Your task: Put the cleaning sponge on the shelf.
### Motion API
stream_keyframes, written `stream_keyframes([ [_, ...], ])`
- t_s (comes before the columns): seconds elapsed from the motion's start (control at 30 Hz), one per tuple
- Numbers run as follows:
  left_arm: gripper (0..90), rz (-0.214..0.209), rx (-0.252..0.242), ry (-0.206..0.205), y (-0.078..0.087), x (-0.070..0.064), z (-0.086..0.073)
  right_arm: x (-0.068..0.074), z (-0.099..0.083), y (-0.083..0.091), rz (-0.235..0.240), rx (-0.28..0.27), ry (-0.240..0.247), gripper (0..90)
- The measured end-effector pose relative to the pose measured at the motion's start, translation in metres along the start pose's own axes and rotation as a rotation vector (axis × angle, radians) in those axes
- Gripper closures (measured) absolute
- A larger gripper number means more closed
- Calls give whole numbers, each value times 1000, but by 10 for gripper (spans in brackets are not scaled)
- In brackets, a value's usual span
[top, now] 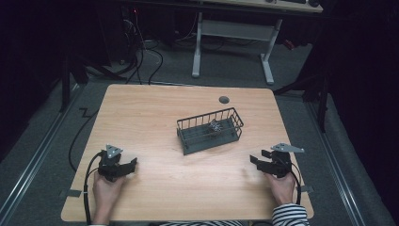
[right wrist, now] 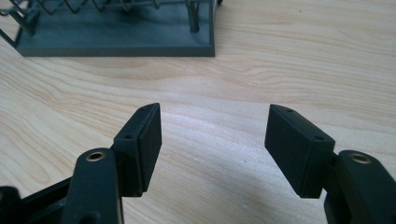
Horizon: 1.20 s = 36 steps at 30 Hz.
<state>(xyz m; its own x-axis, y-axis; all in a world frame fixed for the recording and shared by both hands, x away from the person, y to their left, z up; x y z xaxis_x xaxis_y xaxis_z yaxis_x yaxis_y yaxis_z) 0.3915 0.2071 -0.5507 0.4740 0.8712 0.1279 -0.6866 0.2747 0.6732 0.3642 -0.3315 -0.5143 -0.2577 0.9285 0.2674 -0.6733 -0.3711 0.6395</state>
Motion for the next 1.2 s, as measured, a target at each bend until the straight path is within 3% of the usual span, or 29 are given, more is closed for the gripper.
stream_keyframes([
  [0.3,248,0,0,0,0,0,0,0,-7,-6,-15,6,15,368],
  [0.4,248,0,0,-1,0,0,0,2,-10,-9,-19,14,42,368],
  [0.9,248,0,0,-1,0,0,0,10,-17,-18,0,18,49,366],
  [1.2,247,2,1,-2,0,0,0,13,-24,-24,-27,40,60,362],
])
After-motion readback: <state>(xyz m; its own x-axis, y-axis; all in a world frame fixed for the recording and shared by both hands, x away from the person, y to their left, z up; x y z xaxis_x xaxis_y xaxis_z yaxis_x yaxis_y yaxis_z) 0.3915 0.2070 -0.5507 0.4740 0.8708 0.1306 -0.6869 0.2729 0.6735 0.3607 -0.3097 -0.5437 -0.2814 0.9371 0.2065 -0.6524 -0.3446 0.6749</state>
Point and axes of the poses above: each handheld gripper's, and its own axes: y roughly backward along the jaws, z roughly out of its top, x roughly to its left, the point moved 2 cm from there along -y, roughly forward along the jaws, and after that the axes turned 11 degrees about -y, right-handed, at the moved point
